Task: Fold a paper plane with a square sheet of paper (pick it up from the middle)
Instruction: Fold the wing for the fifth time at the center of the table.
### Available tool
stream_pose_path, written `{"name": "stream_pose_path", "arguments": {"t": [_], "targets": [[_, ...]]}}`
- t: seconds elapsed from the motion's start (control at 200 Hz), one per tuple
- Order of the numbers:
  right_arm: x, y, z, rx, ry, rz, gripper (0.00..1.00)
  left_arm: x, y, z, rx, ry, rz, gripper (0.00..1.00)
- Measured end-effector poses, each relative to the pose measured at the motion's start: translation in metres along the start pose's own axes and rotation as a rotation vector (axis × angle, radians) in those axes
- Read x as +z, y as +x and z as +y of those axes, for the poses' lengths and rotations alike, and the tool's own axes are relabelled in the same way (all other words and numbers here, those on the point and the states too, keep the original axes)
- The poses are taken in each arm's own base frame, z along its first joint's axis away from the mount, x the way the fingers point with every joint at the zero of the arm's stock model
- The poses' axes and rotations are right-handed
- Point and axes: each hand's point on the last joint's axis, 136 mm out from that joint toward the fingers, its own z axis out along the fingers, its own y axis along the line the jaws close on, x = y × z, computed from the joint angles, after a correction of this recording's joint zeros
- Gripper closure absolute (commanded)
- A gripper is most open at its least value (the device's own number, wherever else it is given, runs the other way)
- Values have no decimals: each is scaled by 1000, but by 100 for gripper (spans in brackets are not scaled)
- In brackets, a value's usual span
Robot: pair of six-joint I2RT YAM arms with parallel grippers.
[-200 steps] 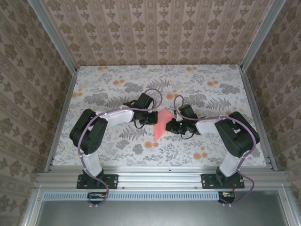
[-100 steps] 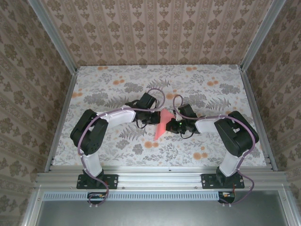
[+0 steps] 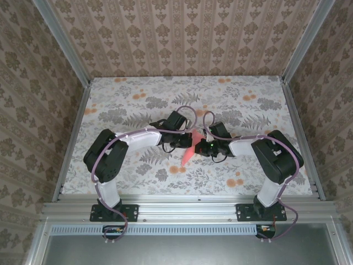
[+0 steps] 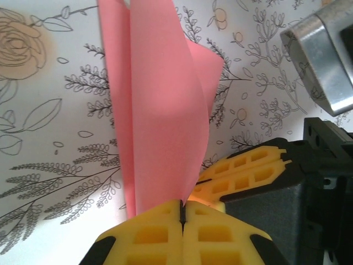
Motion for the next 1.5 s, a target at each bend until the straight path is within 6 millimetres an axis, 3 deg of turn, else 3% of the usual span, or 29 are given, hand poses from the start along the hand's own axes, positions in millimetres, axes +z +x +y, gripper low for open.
{"name": "stream_pose_path", "arguments": {"t": [1.065, 1.5], "targets": [[-11, -9, 4, 161, -198, -82, 95, 24, 22, 6, -80, 76, 10, 100], [-22, -22, 9, 247, -278, -112, 76, 26, 21, 6, -78, 81, 8, 100]]}}
